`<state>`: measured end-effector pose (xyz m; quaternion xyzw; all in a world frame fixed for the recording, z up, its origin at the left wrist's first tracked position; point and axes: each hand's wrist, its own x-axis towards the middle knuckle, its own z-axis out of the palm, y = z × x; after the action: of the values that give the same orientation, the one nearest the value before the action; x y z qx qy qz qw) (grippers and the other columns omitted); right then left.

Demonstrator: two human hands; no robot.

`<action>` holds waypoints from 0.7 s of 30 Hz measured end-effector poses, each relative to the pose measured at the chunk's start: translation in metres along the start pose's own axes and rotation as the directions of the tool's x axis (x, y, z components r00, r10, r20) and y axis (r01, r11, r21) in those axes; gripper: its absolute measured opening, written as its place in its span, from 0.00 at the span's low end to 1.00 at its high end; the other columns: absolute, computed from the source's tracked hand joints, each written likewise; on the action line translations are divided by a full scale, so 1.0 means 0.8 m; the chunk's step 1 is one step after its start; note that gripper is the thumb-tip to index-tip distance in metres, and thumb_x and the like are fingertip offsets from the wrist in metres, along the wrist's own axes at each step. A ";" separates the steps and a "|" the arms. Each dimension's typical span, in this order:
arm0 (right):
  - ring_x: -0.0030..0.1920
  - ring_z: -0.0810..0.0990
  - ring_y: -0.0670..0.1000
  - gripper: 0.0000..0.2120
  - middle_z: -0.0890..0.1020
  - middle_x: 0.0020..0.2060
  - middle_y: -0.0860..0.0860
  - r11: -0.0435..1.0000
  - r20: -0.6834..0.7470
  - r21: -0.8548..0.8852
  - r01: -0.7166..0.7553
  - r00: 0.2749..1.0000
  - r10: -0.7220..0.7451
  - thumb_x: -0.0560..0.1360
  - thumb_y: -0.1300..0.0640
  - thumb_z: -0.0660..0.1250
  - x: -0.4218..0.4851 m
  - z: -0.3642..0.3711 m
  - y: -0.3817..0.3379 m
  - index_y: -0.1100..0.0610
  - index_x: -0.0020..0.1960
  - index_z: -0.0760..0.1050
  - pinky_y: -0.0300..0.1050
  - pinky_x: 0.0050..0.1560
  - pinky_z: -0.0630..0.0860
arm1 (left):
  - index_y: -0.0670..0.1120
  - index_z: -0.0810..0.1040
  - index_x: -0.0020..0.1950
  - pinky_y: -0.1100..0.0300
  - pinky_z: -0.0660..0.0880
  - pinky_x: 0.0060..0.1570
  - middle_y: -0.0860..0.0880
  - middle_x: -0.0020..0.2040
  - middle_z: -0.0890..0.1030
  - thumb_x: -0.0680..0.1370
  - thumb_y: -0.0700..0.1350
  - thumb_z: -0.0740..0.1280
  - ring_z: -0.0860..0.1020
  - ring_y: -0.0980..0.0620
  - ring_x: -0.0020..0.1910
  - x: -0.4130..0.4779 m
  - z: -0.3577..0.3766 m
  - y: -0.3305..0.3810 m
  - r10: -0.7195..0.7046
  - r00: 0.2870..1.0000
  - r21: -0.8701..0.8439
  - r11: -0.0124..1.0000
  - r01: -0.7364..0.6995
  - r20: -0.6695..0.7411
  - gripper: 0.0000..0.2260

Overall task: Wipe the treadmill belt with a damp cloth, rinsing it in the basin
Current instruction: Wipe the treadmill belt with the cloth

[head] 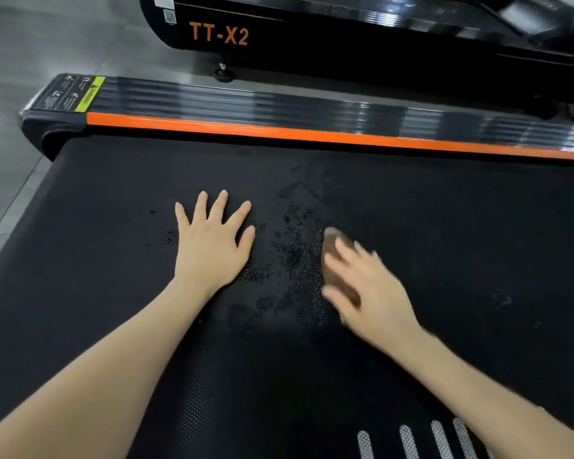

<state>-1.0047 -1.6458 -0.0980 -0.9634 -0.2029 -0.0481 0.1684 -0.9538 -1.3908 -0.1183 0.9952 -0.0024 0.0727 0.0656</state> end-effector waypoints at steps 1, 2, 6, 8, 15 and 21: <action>0.72 0.65 0.56 0.24 0.69 0.70 0.50 0.997 0.032 0.006 0.073 0.997 -0.074 0.76 0.41 0.59 -0.027 -0.006 0.002 0.52 0.67 0.73 0.57 0.70 0.60 | 0.56 0.63 0.74 0.35 0.47 0.70 0.44 0.75 0.61 0.78 0.61 0.43 0.54 0.38 0.75 0.000 0.000 0.000 0.000 1.000 -0.001 1.000 0.000 -0.004 0.27; 0.71 0.66 0.56 0.24 0.70 0.70 0.50 0.989 0.053 0.001 0.148 0.988 -0.147 0.76 0.40 0.58 -0.042 -0.012 0.013 0.52 0.66 0.74 0.57 0.70 0.61 | 0.56 0.63 0.74 0.35 0.48 0.70 0.44 0.75 0.62 0.77 0.61 0.41 0.55 0.38 0.74 -0.001 0.001 0.000 0.000 1.000 0.000 1.000 0.000 -0.007 0.28; 0.70 0.67 0.60 0.23 0.72 0.68 0.55 0.993 -0.055 -0.114 0.024 0.998 -0.030 0.77 0.42 0.58 0.020 -0.024 0.088 0.55 0.64 0.75 0.65 0.67 0.64 | 0.55 0.67 0.72 0.33 0.50 0.69 0.42 0.73 0.65 0.77 0.61 0.43 0.58 0.36 0.73 -0.001 0.004 0.000 0.007 1.000 0.001 1.000 -0.007 -0.019 0.28; 0.72 0.61 0.62 0.20 0.68 0.71 0.55 0.968 -0.104 -0.088 -0.234 0.969 0.224 0.79 0.47 0.60 0.082 -0.021 0.112 0.56 0.67 0.73 0.64 0.70 0.60 | 0.55 0.67 0.72 0.33 0.50 0.69 0.42 0.73 0.65 0.77 0.61 0.43 0.58 0.37 0.73 -0.001 0.004 0.000 -0.004 1.000 0.002 1.000 0.004 -0.020 0.28; 0.61 0.73 0.60 0.13 0.76 0.59 0.54 0.994 -0.051 -0.057 0.091 0.994 -0.094 0.77 0.51 0.60 0.091 0.017 -0.014 0.58 0.53 0.77 0.60 0.63 0.71 | 0.56 0.65 0.73 0.35 0.50 0.69 0.44 0.74 0.63 0.76 0.61 0.42 0.57 0.38 0.74 0.000 0.002 -0.002 -0.009 1.000 -0.007 1.000 0.009 -0.010 0.29; 0.69 0.70 0.58 0.19 0.74 0.67 0.55 0.959 0.022 0.039 0.281 0.959 -0.282 0.76 0.48 0.62 0.081 0.012 0.016 0.56 0.63 0.77 0.59 0.69 0.63 | 0.56 0.65 0.73 0.35 0.49 0.70 0.44 0.74 0.63 0.76 0.62 0.42 0.57 0.38 0.74 -0.001 0.001 -0.001 -0.007 1.000 -0.011 1.000 0.007 -0.007 0.28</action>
<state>-0.9400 -1.6288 -0.1006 -0.9222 -0.3408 -0.0549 0.1742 -0.9542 -1.3899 -0.1193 0.9946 0.0010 0.0759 0.0712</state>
